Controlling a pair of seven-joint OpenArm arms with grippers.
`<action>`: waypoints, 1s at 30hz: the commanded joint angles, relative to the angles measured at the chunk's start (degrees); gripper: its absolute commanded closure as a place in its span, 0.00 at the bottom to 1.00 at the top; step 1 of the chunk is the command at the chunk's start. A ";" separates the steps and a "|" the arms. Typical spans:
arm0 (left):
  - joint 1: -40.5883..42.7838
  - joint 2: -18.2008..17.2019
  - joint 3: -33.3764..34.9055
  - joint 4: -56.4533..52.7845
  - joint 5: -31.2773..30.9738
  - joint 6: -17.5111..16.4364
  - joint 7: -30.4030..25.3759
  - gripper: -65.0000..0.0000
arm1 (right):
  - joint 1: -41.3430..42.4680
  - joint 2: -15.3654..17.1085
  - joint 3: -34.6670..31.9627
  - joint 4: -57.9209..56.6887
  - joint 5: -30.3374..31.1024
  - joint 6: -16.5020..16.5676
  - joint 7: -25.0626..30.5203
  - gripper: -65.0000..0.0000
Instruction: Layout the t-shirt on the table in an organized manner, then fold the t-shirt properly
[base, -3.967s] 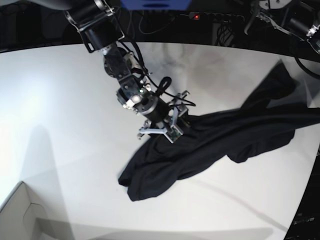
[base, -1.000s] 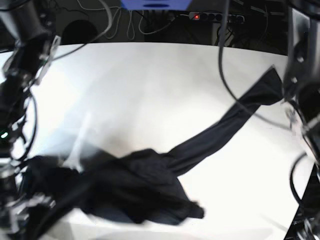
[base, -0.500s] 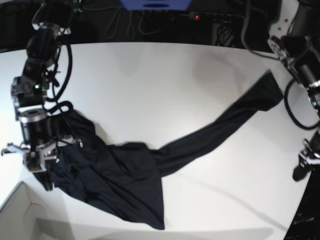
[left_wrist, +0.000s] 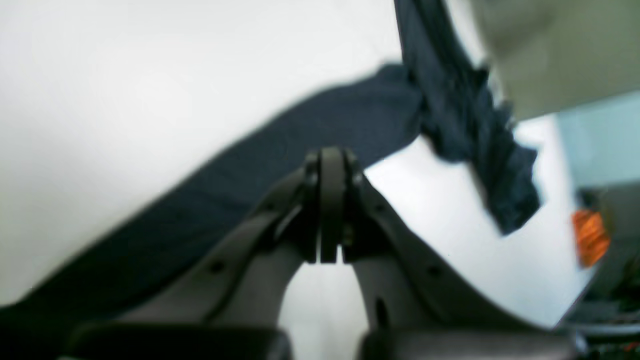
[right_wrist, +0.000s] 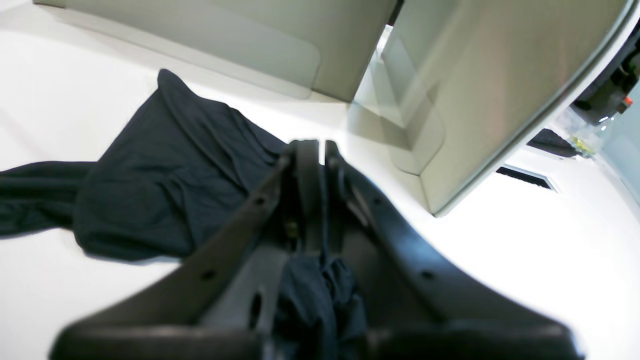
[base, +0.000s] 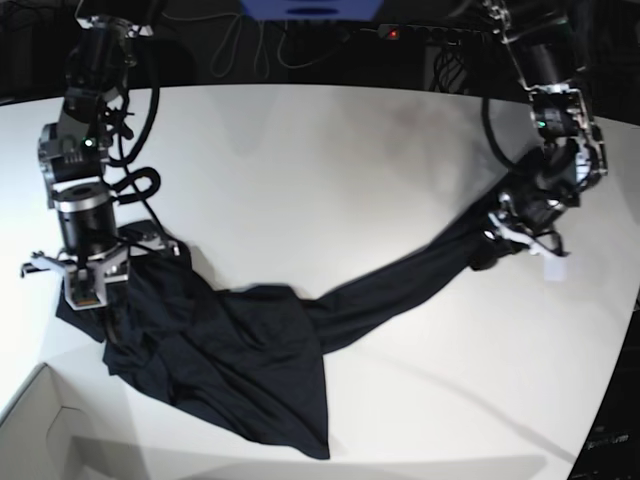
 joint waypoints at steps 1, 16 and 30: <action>-0.78 -0.48 0.44 0.33 1.78 -0.39 -2.63 1.00 | 0.33 0.36 0.17 0.93 0.41 -0.48 1.62 1.00; -23.38 -1.89 19.52 -40.99 39.67 0.14 -34.37 1.00 | -2.31 0.80 0.35 1.19 0.41 -0.48 1.62 1.00; -53.53 -0.22 19.70 -46.71 55.14 17.28 -48.70 1.00 | -6.70 1.24 6.15 1.37 0.32 -0.48 1.71 1.00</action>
